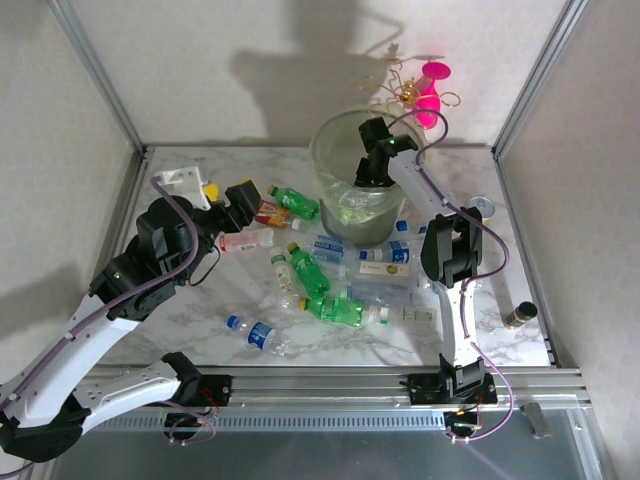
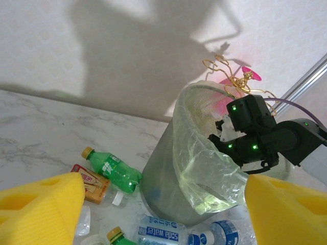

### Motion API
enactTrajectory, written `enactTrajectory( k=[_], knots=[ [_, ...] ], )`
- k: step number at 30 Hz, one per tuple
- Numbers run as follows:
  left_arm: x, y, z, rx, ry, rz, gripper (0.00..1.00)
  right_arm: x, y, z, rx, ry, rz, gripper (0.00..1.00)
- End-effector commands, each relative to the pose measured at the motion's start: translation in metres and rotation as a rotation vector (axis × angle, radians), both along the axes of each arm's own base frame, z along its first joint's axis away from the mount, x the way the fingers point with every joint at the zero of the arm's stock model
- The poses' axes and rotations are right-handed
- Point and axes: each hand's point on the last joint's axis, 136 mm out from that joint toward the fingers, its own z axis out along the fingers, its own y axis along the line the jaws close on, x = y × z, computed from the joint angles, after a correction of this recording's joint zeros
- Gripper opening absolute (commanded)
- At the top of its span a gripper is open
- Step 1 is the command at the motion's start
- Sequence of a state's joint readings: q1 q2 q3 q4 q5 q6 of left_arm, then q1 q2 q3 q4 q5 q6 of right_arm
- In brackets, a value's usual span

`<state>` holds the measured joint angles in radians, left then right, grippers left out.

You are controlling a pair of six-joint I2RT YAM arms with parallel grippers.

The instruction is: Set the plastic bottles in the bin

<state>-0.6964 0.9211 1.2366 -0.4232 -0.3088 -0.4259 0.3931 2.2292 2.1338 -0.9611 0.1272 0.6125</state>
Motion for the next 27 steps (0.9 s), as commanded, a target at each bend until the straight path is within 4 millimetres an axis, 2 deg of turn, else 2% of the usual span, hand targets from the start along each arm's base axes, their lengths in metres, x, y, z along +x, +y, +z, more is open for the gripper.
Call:
enactTrajectory(
  k=[1, 6, 10, 13, 20, 23, 27],
  knots=[
    [-0.001, 0.009, -0.003, 0.015, 0.001, 0.03, 0.81, 0.002, 0.001, 0.011, 0.017, -0.022, -0.001, 0.52],
    [0.001, 0.01, -0.007, 0.019, 0.011, 0.041, 0.81, 0.004, -0.002, 0.027, 0.017, -0.061, -0.01, 0.54],
    [0.001, 0.011, -0.009, 0.018, 0.017, 0.047, 0.81, 0.004, -0.001, 0.047, 0.036, -0.101, -0.008, 0.54],
    [0.002, 0.012, -0.01, 0.012, 0.025, 0.061, 0.81, 0.003, 0.0, 0.072, 0.062, -0.153, -0.003, 0.54],
    [0.005, 0.013, -0.02, -0.002, 0.05, 0.083, 0.81, -0.012, 0.011, 0.146, 0.119, -0.334, 0.063, 0.55],
    [0.006, 0.013, -0.025, -0.019, 0.063, 0.092, 0.82, -0.023, 0.016, 0.179, 0.13, -0.427, 0.103, 0.55],
    [0.007, 0.015, -0.035, -0.056, 0.104, 0.113, 0.82, -0.048, 0.021, 0.212, 0.162, -0.534, 0.156, 0.55]
  ],
)
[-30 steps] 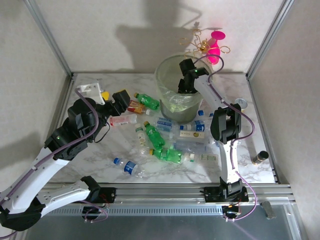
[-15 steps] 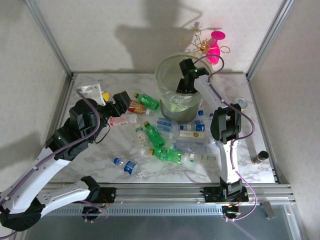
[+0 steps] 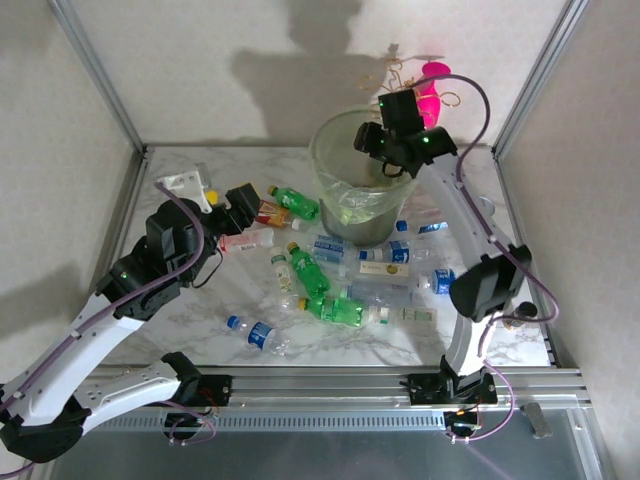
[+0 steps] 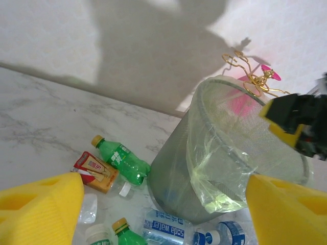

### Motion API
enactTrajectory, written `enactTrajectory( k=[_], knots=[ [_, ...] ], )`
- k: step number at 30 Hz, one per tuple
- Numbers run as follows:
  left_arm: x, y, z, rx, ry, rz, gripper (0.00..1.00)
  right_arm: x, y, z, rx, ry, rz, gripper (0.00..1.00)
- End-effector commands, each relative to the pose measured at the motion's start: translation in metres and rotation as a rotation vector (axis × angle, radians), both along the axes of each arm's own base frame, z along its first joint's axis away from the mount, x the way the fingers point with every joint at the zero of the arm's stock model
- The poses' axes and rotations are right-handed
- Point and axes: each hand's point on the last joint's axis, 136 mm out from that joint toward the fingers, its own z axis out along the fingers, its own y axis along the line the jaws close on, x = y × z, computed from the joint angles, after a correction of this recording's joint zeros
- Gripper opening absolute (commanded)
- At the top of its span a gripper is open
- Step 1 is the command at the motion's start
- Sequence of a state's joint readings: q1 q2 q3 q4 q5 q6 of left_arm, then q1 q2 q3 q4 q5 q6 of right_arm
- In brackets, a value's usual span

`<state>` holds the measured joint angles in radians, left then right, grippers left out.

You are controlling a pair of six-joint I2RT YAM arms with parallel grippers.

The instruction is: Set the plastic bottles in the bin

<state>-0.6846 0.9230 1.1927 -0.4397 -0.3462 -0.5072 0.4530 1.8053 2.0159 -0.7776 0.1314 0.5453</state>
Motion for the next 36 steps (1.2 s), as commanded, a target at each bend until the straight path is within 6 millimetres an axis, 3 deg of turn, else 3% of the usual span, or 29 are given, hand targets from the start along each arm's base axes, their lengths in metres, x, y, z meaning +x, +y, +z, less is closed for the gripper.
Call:
enactTrajectory(
  k=[1, 4, 9, 12, 17, 26, 32, 36],
  knots=[
    [0.001, 0.008, -0.015, -0.04, 0.055, 0.049, 0.82, -0.016, 0.005, 0.025, 0.021, -0.103, 0.048, 0.56],
    [0.0, 0.004, -0.036, -0.11, 0.119, 0.051, 0.82, -0.039, 0.011, 0.041, 0.099, -0.167, 0.122, 0.55],
    [-0.005, 0.011, -0.092, -0.203, 0.28, 0.139, 0.82, -0.079, 0.025, 0.078, 0.198, -0.287, 0.301, 0.55],
    [-0.01, 0.026, -0.113, -0.208, 0.349, 0.221, 0.83, -0.088, 0.017, 0.085, 0.177, -0.283, 0.296, 0.54],
    [-0.032, 0.054, -0.178, -0.255, 0.575, 0.401, 0.79, -0.107, 0.008, 0.098, 0.169, -0.321, 0.31, 0.54],
    [-0.062, 0.066, -0.261, -0.428, 0.853, 0.511, 0.79, -0.125, -0.007, 0.109, 0.13, -0.368, 0.304, 0.54],
    [-0.091, 0.069, -0.3, -0.48, 1.028, 0.633, 0.81, -0.136, -0.019, 0.114, 0.113, -0.381, 0.272, 0.54],
    [-0.107, 0.072, -0.314, -0.477, 1.099, 0.681, 0.82, -0.143, -0.03, 0.122, 0.109, -0.406, 0.242, 0.54]
  ],
)
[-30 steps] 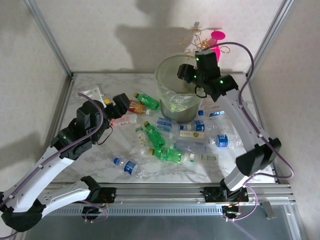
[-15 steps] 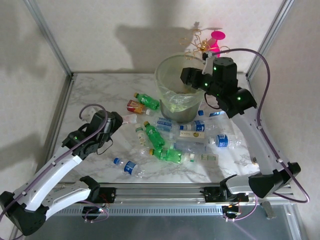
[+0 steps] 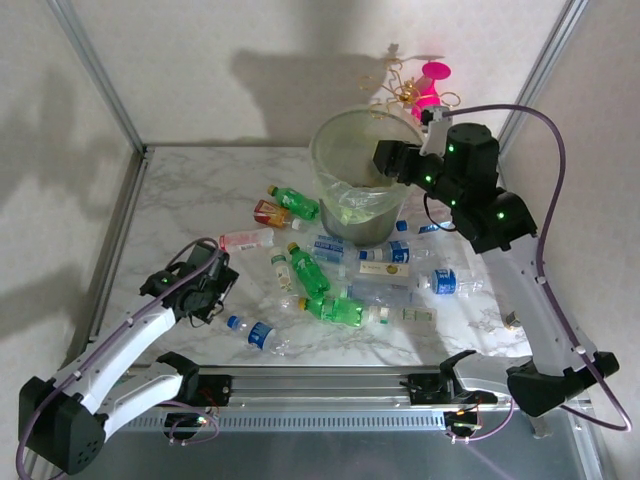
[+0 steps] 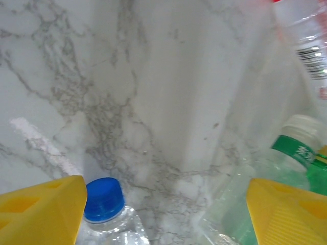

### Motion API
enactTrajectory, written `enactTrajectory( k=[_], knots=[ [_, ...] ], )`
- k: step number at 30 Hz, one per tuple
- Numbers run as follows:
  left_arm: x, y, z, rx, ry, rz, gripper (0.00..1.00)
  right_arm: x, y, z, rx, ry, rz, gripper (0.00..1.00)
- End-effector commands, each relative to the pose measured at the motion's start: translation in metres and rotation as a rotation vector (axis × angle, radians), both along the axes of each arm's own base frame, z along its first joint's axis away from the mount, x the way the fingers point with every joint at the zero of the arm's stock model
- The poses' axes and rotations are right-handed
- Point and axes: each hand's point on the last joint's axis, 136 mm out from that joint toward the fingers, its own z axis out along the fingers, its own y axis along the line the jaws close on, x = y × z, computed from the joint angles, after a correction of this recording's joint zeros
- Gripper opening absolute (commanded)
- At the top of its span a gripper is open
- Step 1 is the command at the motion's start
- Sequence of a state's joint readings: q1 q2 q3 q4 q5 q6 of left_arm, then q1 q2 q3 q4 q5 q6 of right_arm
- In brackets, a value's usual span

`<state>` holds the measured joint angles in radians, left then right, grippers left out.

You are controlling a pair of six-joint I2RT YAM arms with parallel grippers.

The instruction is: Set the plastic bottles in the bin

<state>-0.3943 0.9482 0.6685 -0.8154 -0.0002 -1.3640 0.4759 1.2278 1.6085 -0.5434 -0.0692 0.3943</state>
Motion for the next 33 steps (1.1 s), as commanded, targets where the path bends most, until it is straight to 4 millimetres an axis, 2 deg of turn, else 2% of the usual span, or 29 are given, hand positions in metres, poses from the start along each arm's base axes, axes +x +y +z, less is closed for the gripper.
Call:
enactTrajectory(
  k=[1, 5, 14, 26, 33],
  knots=[
    [-0.032, 0.003, -0.019, -0.051, 0.15, 0.116, 0.82, -0.009, -0.013, 0.004, -0.019, -0.021, -0.04, 0.54],
    [-0.046, 0.004, -0.03, -0.06, 0.201, 0.137, 0.83, -0.01, -0.015, 0.0, -0.022, -0.004, -0.05, 0.54],
    [-0.07, 0.009, -0.041, -0.047, 0.29, 0.144, 0.85, -0.012, -0.017, -0.002, -0.023, 0.006, -0.058, 0.54],
    [-0.078, -0.009, -0.052, -0.113, 0.322, 0.137, 0.86, -0.02, -0.022, -0.01, 0.006, 0.033, -0.071, 0.53],
    [-0.061, -0.02, -0.061, -0.137, 0.253, 0.146, 0.81, -0.027, -0.02, -0.011, 0.013, 0.042, -0.064, 0.53]
  ],
)
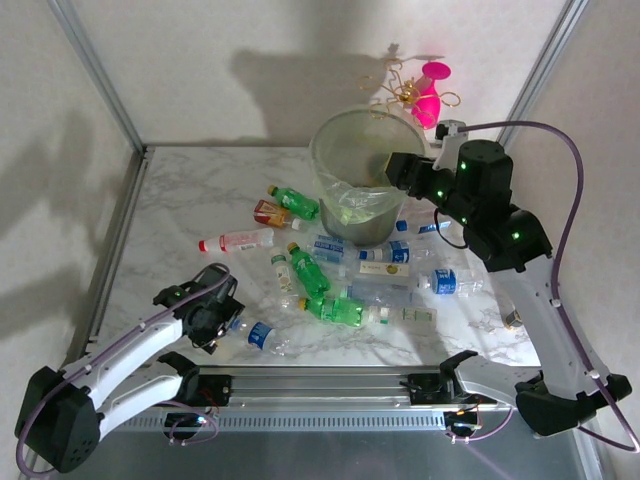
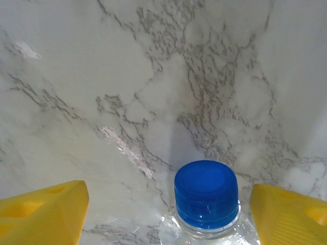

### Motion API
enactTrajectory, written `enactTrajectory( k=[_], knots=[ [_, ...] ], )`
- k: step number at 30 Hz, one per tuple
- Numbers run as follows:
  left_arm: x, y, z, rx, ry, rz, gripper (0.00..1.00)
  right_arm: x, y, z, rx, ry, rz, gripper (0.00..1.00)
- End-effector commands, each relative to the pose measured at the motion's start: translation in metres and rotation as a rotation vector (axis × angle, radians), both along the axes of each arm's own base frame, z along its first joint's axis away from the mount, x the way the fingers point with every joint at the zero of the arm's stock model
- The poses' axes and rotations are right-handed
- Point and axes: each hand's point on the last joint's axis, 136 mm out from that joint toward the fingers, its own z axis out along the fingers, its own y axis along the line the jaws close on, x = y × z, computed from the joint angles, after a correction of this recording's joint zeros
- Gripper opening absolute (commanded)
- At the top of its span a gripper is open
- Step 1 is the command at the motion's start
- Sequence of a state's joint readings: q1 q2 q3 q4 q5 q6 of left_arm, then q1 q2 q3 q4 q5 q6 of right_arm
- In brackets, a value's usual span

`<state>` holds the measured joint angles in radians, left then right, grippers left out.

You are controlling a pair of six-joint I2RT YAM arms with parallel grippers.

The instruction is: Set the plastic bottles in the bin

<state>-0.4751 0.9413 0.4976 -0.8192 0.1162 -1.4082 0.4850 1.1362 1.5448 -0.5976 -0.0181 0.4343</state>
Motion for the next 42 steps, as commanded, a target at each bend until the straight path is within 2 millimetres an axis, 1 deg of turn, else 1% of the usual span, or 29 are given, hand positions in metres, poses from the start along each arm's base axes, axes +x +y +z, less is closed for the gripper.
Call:
enactTrajectory(
  k=[1, 7, 13, 19, 27, 31, 34, 38, 40, 42],
  knots=[
    [-0.005, -0.006, -0.007, -0.061, 0.06, 0.229, 0.81, -0.006, -0.003, -0.001, 0.003, 0.004, -0.015, 0.53],
    [0.011, -0.008, -0.006, -0.059, 0.017, 0.258, 0.77, -0.008, -0.004, -0.001, 0.004, 0.005, -0.019, 0.52],
    [0.016, -0.01, -0.008, -0.052, 0.015, 0.263, 0.71, -0.008, -0.004, -0.001, -0.002, 0.005, -0.02, 0.52],
    [0.019, -0.014, -0.011, -0.063, 0.019, 0.269, 0.6, -0.005, -0.003, -0.004, -0.014, 0.01, -0.022, 0.53],
    [0.023, -0.017, -0.01, -0.061, 0.017, 0.267, 0.42, -0.001, -0.003, -0.011, -0.046, 0.017, -0.029, 0.53],
    [0.023, -0.015, -0.01, -0.042, 0.026, 0.26, 0.36, 0.0, -0.004, -0.013, -0.058, 0.014, -0.032, 0.53],
    [0.026, -0.016, -0.009, -0.037, 0.018, 0.257, 0.3, 0.0, -0.006, -0.014, -0.065, 0.014, -0.04, 0.53],
    [0.036, -0.014, 0.0, -0.017, -0.008, 0.242, 0.25, -0.001, -0.008, -0.011, -0.066, 0.004, -0.045, 0.53],
    [0.045, -0.012, 0.01, 0.01, -0.035, 0.229, 0.23, -0.002, -0.009, -0.007, -0.068, -0.003, -0.046, 0.53],
    [0.058, -0.009, 0.026, 0.042, -0.077, 0.21, 0.21, -0.003, -0.011, -0.003, -0.071, -0.013, -0.052, 0.53]
  ],
)
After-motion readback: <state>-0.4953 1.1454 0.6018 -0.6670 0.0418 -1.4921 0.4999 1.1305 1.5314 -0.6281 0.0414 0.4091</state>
